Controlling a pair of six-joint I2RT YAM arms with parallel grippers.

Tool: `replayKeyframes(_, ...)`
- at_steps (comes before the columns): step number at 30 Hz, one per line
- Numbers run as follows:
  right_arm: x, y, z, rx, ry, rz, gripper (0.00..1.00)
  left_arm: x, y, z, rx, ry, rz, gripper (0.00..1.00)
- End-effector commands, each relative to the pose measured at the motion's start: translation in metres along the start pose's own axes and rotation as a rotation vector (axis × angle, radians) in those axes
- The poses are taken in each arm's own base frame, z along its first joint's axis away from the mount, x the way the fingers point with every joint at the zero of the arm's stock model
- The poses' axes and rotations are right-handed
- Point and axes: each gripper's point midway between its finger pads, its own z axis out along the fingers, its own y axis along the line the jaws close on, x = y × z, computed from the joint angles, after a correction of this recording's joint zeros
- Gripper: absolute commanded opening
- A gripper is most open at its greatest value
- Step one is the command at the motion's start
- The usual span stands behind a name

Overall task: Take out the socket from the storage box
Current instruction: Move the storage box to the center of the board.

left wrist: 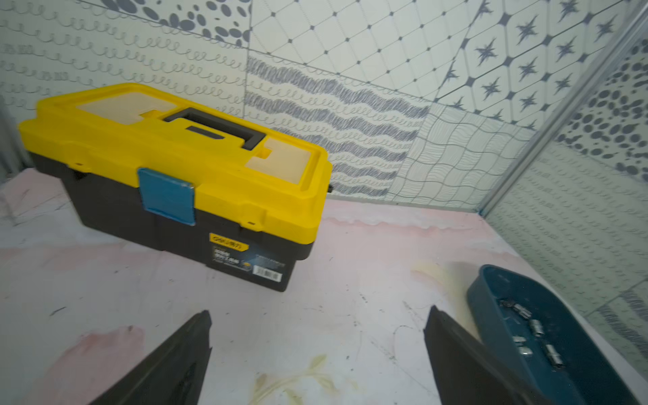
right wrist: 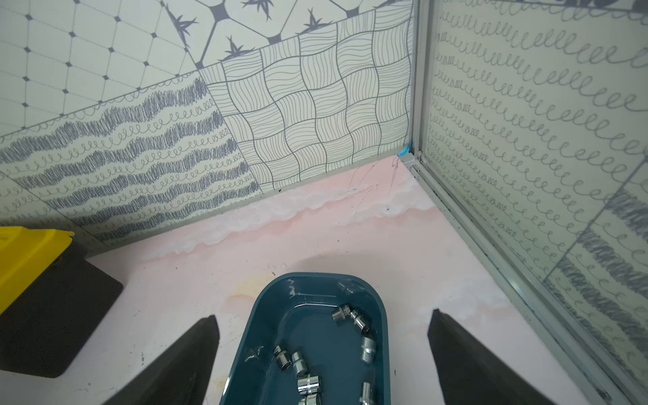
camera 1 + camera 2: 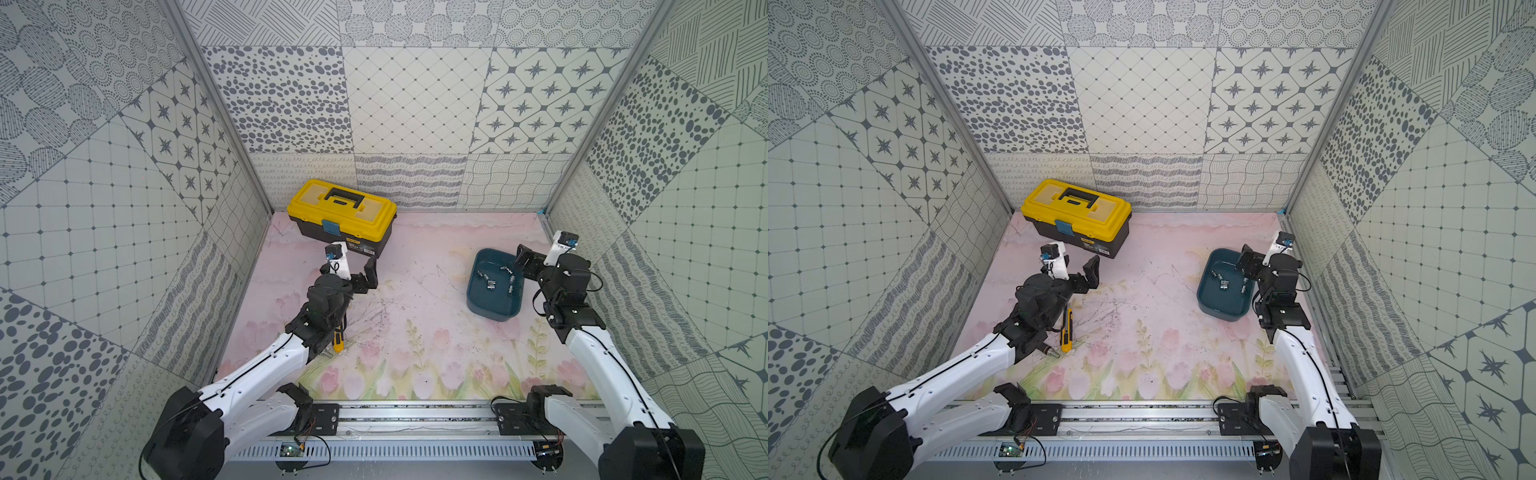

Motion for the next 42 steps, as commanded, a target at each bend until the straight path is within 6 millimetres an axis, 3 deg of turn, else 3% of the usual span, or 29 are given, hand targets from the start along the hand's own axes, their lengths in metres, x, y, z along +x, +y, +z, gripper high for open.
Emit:
replayKeyframes(1,0.032,-0.006,-0.013,-0.007,0.209,0.134,0.99,0.048,-0.067,0.004,0.134,0.337,-0.077,0.99)
replayKeyframes(4,0.041,-0.009,-0.014,-0.027,0.301,0.199,0.99,0.060,-0.129,0.011,0.268,0.393,-0.017,0.99)
replayKeyframes(7,0.055,-0.015,-0.011,-0.038,0.420,0.256,0.99,0.083,-0.177,0.023,0.358,0.525,-0.039,0.99)
replayKeyframes(11,0.072,-0.020,-0.004,-0.038,0.516,0.285,0.99,0.127,-0.232,0.039,0.443,0.679,0.018,0.99)
replayKeyframes(14,0.083,-0.024,-0.001,-0.016,0.556,0.287,0.99,0.163,-0.257,0.052,0.475,0.811,0.013,0.99)
replayKeyframes(20,0.092,-0.036,0.002,0.041,0.573,0.253,0.99,0.218,-0.276,0.080,0.436,0.946,0.004,0.98)
replayKeyframes(25,0.094,-0.043,0.004,0.074,0.575,0.234,0.99,0.253,-0.274,0.105,0.371,0.981,0.045,0.93)
replayKeyframes(27,0.095,-0.042,0.005,0.066,0.573,0.233,0.97,0.264,-0.273,0.115,0.351,0.980,0.063,0.86)
replayKeyframes(31,0.095,-0.041,0.007,0.061,0.576,0.235,0.94,0.274,-0.271,0.133,0.312,0.950,0.084,0.74)
replayKeyframes(35,0.096,-0.039,0.007,0.053,0.580,0.230,0.90,0.278,-0.262,0.143,0.267,0.933,0.072,0.49)
replayKeyframes(37,0.096,-0.037,0.008,0.046,0.582,0.224,0.88,0.277,-0.260,0.146,0.251,0.919,0.075,0.38)
replayKeyframes(42,0.092,-0.018,0.008,-0.007,0.577,0.191,0.85,0.269,-0.247,0.145,0.193,0.879,0.075,0.22)
